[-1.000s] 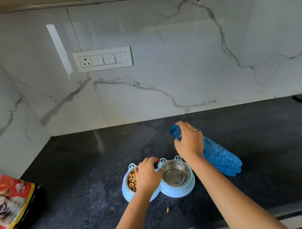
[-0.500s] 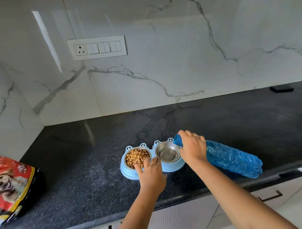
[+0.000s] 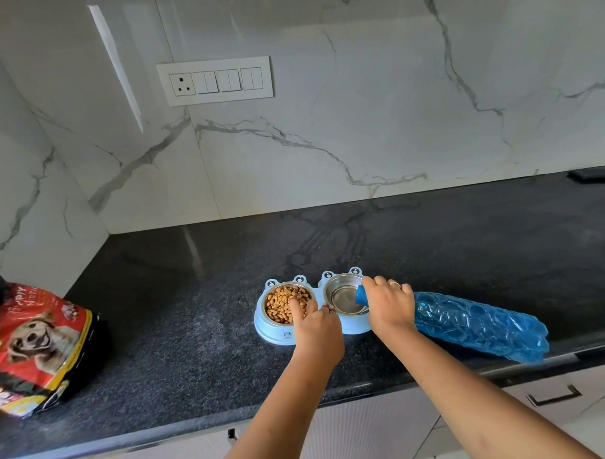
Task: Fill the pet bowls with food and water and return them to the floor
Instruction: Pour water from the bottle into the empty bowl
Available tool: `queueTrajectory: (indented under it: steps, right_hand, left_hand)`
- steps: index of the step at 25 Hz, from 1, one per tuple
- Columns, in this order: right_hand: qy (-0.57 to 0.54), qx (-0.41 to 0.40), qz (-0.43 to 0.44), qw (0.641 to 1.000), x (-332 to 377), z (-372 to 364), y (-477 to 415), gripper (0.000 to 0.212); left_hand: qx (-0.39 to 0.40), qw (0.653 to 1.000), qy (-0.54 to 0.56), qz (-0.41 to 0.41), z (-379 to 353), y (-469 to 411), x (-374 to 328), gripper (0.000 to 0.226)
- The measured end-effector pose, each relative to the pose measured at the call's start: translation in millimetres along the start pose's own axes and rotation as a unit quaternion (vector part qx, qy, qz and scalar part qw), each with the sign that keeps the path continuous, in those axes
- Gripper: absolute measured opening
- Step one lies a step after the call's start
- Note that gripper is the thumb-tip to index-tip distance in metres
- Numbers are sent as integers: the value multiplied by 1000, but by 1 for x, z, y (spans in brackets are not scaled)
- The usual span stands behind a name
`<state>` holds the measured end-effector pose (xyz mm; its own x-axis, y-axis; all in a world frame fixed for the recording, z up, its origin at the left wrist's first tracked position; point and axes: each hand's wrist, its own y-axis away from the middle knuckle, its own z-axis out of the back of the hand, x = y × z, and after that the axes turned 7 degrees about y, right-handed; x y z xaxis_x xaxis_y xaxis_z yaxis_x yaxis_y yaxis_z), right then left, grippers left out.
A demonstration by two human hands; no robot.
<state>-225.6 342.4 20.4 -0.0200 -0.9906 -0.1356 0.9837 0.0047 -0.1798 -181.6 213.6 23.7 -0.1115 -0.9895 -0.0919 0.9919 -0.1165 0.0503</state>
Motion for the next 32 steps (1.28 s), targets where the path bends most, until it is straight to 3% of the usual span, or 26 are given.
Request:
queueTrajectory:
  steps: [12,32]
  right_hand:
    - [22,7,-2,1000,-3,-9,-4,32]
    - [27,43,-10,999,-2,-7,-13,44]
  left_hand:
    - [20,1000,-12,19,10,-9,1,19]
    - [20,999,-44,11,19,-14,-3,13]
